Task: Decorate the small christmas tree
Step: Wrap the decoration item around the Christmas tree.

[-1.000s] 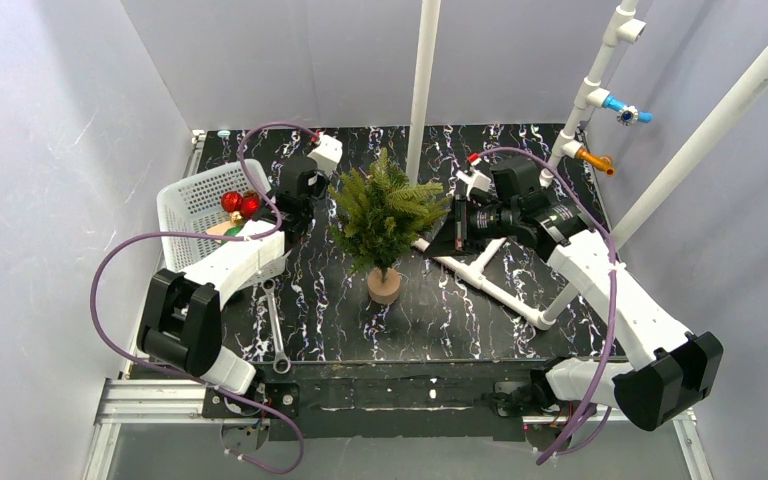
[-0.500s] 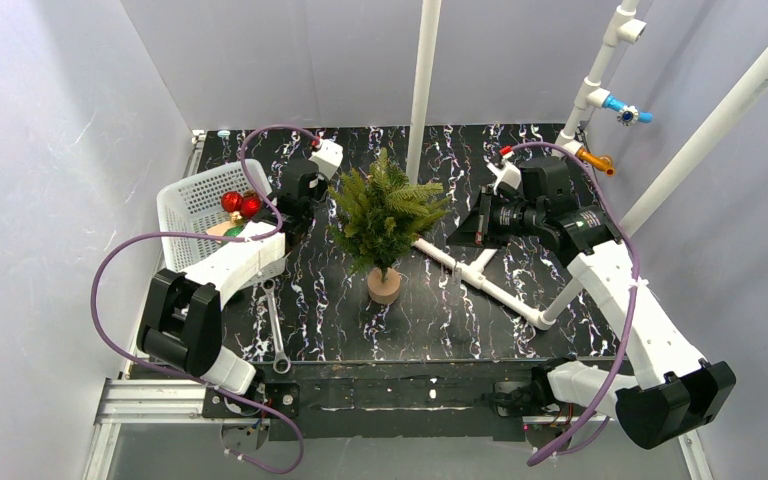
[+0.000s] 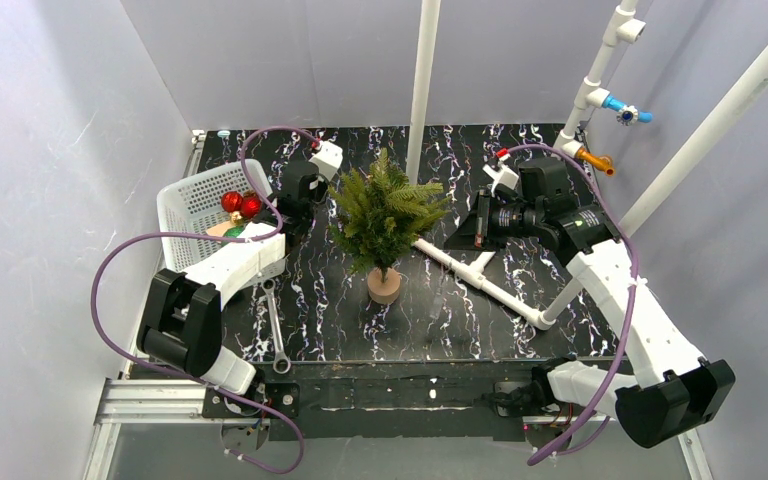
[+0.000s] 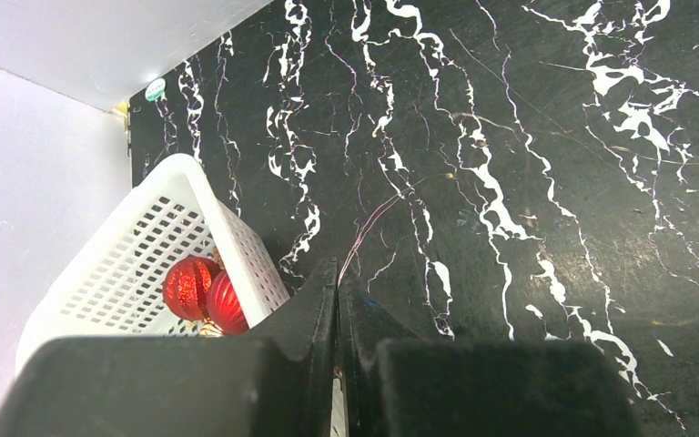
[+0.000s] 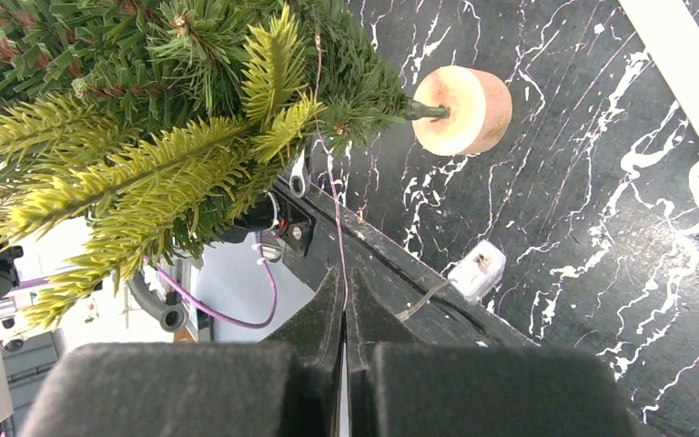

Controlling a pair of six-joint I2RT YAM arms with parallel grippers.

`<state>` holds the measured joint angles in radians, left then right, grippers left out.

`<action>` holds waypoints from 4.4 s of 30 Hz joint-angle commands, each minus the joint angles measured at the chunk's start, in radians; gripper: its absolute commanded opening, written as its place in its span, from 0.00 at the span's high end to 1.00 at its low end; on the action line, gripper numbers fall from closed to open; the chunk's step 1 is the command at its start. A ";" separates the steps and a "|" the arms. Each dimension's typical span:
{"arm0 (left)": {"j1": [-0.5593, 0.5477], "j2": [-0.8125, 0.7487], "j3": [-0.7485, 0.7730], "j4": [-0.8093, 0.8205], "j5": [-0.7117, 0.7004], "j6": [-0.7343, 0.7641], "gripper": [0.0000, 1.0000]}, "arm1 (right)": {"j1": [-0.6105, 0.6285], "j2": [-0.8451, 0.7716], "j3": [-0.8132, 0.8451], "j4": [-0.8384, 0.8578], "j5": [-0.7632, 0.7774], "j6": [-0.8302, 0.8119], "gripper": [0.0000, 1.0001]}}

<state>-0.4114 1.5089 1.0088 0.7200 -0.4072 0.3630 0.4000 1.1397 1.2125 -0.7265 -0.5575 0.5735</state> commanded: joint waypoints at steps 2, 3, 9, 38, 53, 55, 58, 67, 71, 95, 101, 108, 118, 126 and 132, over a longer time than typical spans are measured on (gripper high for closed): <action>0.013 -0.044 -0.002 0.012 -0.045 0.007 1.00 | 0.007 0.003 -0.008 0.036 -0.037 0.009 0.99; 0.015 -0.044 -0.004 0.011 -0.045 0.004 1.00 | 0.008 0.004 -0.008 0.040 -0.040 0.012 0.99; 0.022 -0.053 -0.021 0.003 -0.041 -0.019 1.00 | 0.034 0.018 -0.016 0.077 -0.044 0.035 0.99; 0.040 -0.074 -0.042 -0.016 -0.042 -0.051 1.00 | 0.140 0.093 -0.007 0.153 -0.010 0.074 0.99; 0.048 -0.095 -0.049 -0.024 -0.027 -0.043 1.00 | 0.146 0.067 0.023 0.114 0.080 0.045 0.99; 0.048 -0.099 -0.050 -0.025 -0.021 -0.046 1.00 | 0.123 0.047 0.036 0.092 0.094 0.030 0.99; 0.048 -0.099 -0.049 -0.027 -0.016 -0.048 1.00 | 0.079 0.021 0.047 0.064 0.101 0.012 0.99; 0.048 -0.100 -0.057 -0.037 -0.020 -0.047 1.00 | -0.026 -0.009 0.034 0.046 0.052 -0.007 0.99; 0.048 -0.102 -0.060 -0.047 -0.011 -0.054 1.00 | -0.037 0.004 0.026 0.047 0.037 -0.010 0.99; 0.048 -0.075 -0.050 -0.062 0.005 -0.047 1.00 | -0.017 0.051 -0.071 0.163 -0.058 0.046 0.99; 0.046 -0.067 -0.057 -0.061 0.003 -0.060 1.00 | -0.018 0.072 -0.061 0.165 -0.049 0.032 0.99; 0.048 -0.075 -0.054 -0.063 0.004 -0.068 1.00 | -0.029 0.107 -0.029 0.139 -0.027 0.002 0.99; 0.049 -0.084 -0.060 -0.045 -0.009 -0.032 1.00 | -0.055 0.096 0.010 0.092 -0.048 -0.021 0.99; 0.052 -0.105 -0.081 -0.043 -0.018 -0.037 1.00 | -0.050 0.038 0.001 0.104 -0.057 0.006 0.99; 0.052 -0.113 -0.080 -0.047 -0.019 -0.038 1.00 | -0.038 0.022 0.004 0.109 -0.053 0.011 0.99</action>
<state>-0.3683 1.4574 0.9298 0.6743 -0.3897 0.3283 0.3519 1.1912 1.1767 -0.6342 -0.5945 0.5774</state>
